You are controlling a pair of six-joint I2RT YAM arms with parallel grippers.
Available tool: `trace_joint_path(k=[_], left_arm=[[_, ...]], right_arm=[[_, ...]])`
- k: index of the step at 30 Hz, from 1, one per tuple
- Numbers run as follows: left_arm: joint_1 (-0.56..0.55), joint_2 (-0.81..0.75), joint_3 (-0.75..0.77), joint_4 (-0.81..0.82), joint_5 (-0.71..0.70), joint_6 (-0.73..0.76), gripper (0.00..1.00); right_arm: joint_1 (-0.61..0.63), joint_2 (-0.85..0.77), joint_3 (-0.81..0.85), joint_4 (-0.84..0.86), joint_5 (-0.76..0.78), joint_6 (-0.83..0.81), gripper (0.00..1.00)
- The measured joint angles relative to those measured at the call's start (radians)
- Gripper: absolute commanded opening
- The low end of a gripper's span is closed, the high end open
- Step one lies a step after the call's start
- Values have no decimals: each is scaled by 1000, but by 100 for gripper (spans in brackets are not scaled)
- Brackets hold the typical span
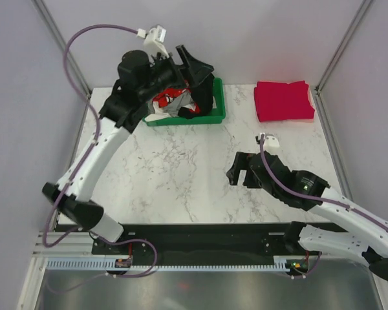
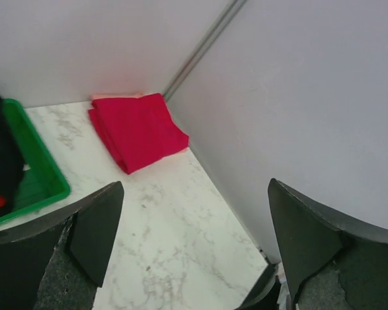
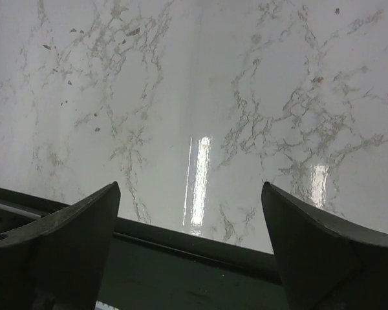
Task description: Fold and stack the t-shirts
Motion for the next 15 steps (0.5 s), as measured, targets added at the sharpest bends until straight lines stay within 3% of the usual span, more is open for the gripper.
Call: trace_joint_path(k=[7, 11, 15], left_arm=[[1, -504, -516, -100, -209, 187, 100], [1, -809, -809, -202, -267, 235, 100], [1, -1091, -965, -287, -304, 232, 100]], right_arm=[[-17, 233, 243, 3, 37, -82, 98], [-118, 438, 468, 38, -21, -171, 98], [-233, 655, 688, 71, -92, -240, 98]])
